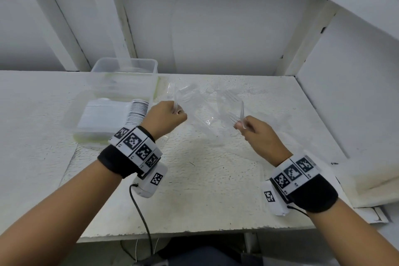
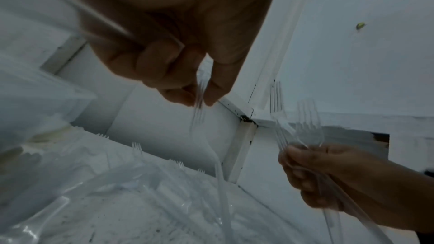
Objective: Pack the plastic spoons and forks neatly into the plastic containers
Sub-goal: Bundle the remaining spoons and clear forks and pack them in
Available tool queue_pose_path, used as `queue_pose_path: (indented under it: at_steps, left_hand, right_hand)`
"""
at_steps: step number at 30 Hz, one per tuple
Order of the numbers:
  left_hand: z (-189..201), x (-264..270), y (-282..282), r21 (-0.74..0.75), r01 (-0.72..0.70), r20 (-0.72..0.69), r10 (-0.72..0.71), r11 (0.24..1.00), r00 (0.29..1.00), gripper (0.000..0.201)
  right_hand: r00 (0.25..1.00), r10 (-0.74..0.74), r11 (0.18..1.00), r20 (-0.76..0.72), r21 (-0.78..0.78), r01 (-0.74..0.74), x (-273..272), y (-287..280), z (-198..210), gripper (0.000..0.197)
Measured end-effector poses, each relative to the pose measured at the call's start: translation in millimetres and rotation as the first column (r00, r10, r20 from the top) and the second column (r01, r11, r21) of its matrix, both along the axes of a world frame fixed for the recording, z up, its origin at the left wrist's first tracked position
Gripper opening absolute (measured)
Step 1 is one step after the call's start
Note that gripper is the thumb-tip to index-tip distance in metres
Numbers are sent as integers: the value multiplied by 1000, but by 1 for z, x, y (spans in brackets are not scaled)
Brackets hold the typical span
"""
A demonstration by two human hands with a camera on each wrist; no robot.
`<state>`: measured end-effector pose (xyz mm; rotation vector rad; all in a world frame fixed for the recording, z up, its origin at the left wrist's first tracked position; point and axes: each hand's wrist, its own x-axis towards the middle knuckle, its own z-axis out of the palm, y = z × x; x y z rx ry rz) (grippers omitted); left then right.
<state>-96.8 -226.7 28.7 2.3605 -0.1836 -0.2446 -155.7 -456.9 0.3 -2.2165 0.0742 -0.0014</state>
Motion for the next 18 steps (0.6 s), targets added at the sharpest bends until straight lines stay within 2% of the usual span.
queue_pose_path:
  at_steps: [3, 6, 10, 15, 18]
  left_hand:
    - [9, -5, 10, -115, -35, 90, 45, 993, 995, 32]
    - [12, -10, 13, -240, -38, 69, 56, 970, 996, 34]
    - [14, -16, 14, -415, -94, -72, 70, 905, 995, 24]
    - [8, -24, 17, -534, -148, -227, 27, 832, 973, 24]
    - [2, -27, 18, -592, -188, -297, 5, 784, 955, 27]
  right_hand:
    - [989, 70, 997, 133, 14, -72, 3, 27, 20, 14]
    - [966, 155, 986, 206, 29, -164, 8, 51, 34, 21]
    - [959, 241, 967, 151, 45, -250, 12, 74, 28, 34]
    - [981, 187, 970, 58, 149, -194, 10, 83, 13, 17]
    - [986, 163, 958, 19, 235, -163, 8, 88, 7, 22]
